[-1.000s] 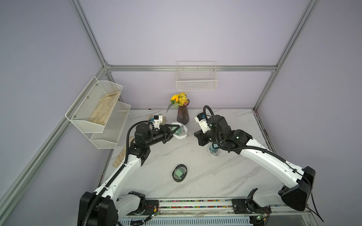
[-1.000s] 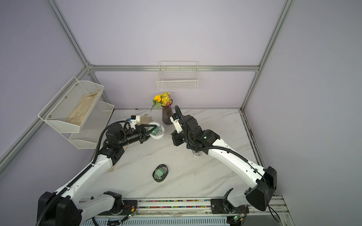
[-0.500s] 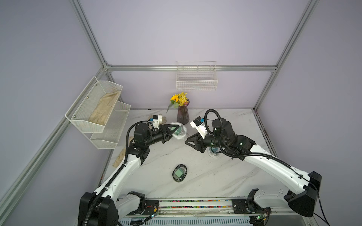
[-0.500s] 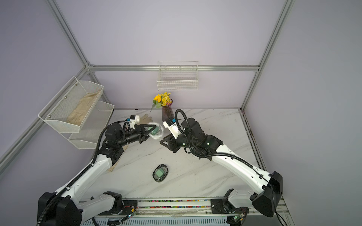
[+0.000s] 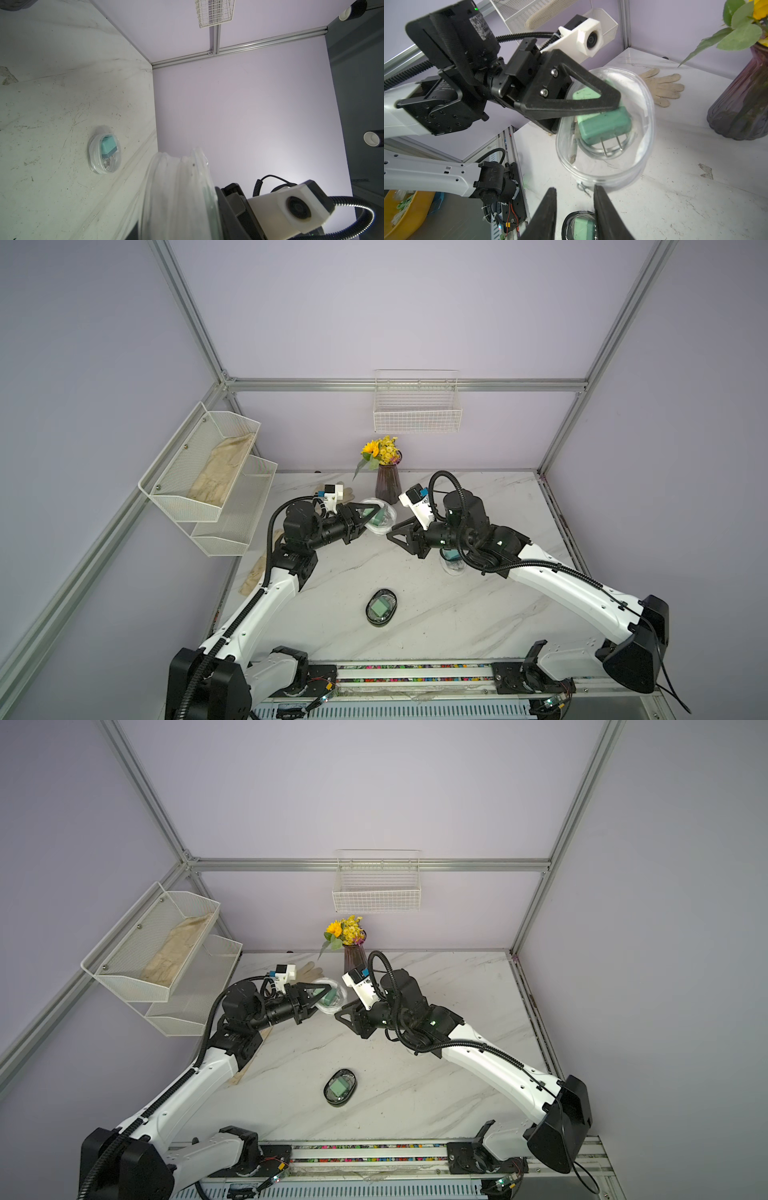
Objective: Pack away charging kits
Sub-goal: Zip the zipper on the storage bag.
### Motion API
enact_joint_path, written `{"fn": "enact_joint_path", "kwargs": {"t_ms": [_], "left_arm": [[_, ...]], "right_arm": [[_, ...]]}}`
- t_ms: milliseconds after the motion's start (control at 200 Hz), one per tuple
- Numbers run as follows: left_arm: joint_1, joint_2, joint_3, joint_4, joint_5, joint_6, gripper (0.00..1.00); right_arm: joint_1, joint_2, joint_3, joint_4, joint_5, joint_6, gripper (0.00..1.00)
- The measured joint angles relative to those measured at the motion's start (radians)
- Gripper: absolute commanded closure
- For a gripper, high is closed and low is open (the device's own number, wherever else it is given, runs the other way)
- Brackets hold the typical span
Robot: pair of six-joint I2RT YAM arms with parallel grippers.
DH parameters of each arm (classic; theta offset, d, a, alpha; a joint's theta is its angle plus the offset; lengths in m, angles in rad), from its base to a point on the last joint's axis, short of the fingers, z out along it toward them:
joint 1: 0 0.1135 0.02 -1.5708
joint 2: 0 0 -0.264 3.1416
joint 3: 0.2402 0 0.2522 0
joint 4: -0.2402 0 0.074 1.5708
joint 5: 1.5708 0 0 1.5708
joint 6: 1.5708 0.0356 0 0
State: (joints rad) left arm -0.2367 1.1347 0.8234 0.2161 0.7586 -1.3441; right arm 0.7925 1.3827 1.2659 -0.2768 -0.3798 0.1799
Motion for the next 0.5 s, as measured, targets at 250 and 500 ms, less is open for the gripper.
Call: {"fn": "enact_joint_path", "kwargs": {"t_ms": [250,500], "left_arm": [[0.001,0.000,0.000,0.001,-0.003,-0.005,0.94],[0.008,0.000,0.000,0.006,-0.011,-0.006,0.94]], "right_arm": [[0.000,0.017,0.000,0.008,0.001,-0.002,0.65],[0.000,0.036,0.000,0.038,-0.004,-0.002,0.68]]}}
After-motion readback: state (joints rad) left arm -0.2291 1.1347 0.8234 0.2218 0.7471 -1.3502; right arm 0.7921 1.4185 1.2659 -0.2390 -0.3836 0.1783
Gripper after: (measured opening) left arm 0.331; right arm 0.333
